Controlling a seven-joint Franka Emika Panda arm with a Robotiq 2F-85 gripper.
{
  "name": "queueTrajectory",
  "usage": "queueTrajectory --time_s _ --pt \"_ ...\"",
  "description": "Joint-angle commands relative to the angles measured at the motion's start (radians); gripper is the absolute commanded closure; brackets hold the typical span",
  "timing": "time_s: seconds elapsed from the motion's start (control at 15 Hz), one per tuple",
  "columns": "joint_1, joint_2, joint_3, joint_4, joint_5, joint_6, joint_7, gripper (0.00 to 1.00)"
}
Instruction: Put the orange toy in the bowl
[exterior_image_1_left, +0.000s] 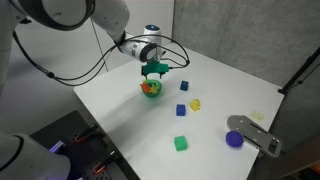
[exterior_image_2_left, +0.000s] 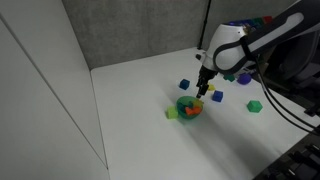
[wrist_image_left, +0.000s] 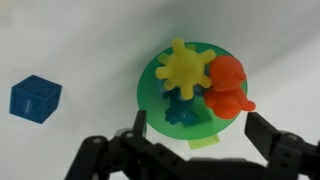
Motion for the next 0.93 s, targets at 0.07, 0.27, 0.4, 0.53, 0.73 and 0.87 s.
queueTrajectory --time_s 0.07,0.27,0.4,0.53,0.73,0.87 --pt "0.017 -0.153 -0.086 -0.096 -0.015 -0.04 0.122 0.0" --pt "0.028 -0.223 -0.144 -0.135 -0.023 -0.095 0.25 0.0" --pt "0.036 -0.263 -0.179 -0.162 -0.031 -0.141 0.343 0.0" --pt "0.045 -0.293 -0.211 -0.185 -0.038 -0.17 0.44 0.0" --pt "0.063 -0.323 -0.257 -0.204 -0.059 -0.214 0.594 0.0" --pt "0.077 -0.342 -0.288 -0.219 -0.09 -0.235 0.704 0.0"
